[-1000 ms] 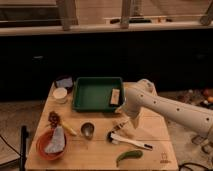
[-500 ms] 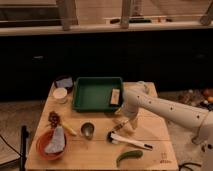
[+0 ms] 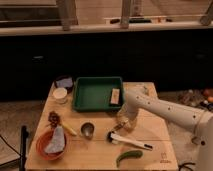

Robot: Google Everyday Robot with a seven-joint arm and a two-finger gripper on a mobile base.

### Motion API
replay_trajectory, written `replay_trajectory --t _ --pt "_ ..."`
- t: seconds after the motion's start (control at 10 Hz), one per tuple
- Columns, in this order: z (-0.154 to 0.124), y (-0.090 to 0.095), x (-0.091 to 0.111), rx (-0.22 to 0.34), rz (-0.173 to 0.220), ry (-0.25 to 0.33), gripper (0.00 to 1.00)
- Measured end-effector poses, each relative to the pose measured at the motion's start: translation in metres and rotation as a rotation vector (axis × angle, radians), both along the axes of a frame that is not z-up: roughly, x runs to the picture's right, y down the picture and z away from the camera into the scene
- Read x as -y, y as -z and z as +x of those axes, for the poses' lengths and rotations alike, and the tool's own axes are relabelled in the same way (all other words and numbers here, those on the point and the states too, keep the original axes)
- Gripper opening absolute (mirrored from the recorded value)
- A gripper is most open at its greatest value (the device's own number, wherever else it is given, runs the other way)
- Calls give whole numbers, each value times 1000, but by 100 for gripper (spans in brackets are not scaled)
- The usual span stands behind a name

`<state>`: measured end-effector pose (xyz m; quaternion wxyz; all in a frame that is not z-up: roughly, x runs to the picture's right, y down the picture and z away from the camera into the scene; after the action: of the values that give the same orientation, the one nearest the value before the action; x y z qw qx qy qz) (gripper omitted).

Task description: Place fork in metal cup

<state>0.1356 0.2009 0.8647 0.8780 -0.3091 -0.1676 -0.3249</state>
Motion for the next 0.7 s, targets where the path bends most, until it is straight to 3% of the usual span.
replay_trajectory --t 0.5,0.7 --pt "-1 -1 0 -1 0 -2 2" --pt "-3 3 0 13 14 -3 0"
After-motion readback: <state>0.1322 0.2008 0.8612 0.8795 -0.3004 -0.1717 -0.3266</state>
